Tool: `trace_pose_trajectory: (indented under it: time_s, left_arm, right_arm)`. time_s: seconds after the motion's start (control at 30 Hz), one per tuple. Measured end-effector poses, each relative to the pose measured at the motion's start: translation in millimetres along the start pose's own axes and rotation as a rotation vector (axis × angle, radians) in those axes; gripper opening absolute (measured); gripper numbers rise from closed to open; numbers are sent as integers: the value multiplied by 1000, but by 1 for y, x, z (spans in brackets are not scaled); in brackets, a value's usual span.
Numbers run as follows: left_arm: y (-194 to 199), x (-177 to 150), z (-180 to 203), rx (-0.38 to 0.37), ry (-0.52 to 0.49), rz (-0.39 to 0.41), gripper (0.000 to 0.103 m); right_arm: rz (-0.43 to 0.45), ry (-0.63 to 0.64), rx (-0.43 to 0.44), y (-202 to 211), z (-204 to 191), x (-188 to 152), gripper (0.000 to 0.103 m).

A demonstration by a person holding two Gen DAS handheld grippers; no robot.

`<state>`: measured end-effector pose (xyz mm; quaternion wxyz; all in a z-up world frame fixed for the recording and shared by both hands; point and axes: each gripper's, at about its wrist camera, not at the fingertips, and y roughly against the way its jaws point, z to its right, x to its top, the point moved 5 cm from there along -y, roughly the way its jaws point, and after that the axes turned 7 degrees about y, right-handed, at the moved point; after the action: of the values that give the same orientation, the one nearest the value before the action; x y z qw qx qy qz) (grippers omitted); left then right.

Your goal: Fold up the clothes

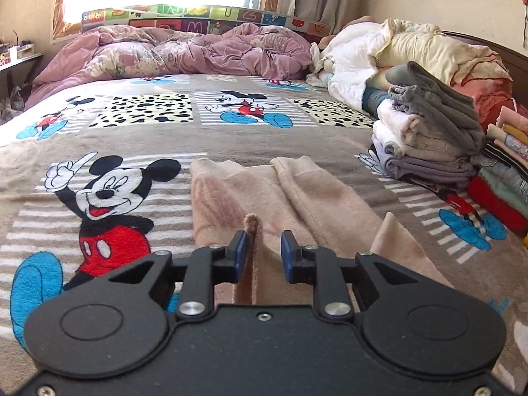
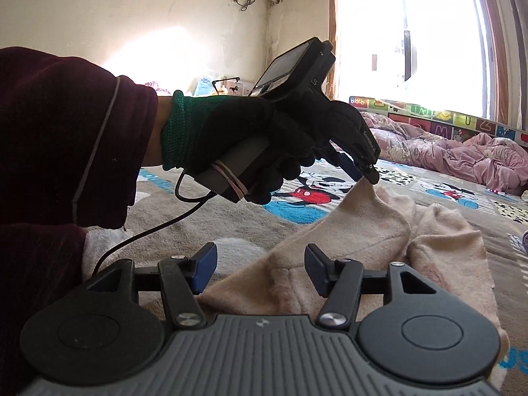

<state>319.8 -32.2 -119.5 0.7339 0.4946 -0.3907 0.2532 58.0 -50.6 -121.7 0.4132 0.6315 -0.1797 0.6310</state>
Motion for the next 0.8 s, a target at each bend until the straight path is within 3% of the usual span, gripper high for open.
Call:
trace_pose_trajectory:
  time_s: [0.17,0.27,0.33,0.5,0.6,0.8]
  left_arm:
    - [-6,10,-20,70,101,79,19]
    - [11,13,-24,27,134,121,19]
    - [9,7,-18,-24,85,64,19]
    - [-48,-16,-12,-8,-20,-117,19]
    - [-72,-25,-10,-16,-71,-134,19]
    - [-72,-20,0,26,-167,-165,19]
  right_arm:
    - [-56,-54,34,-10,3,-14,63]
    - [-57,-61,35,-11,3,-14,64]
    - [-53,-57,26,-11,3,-15,64]
    - [-60,-30,27,-13,-1,-17,67]
    - [-72,-31,33,-16,-1,-18,67]
    - [-82,-31,38,-17,-1,-20,69]
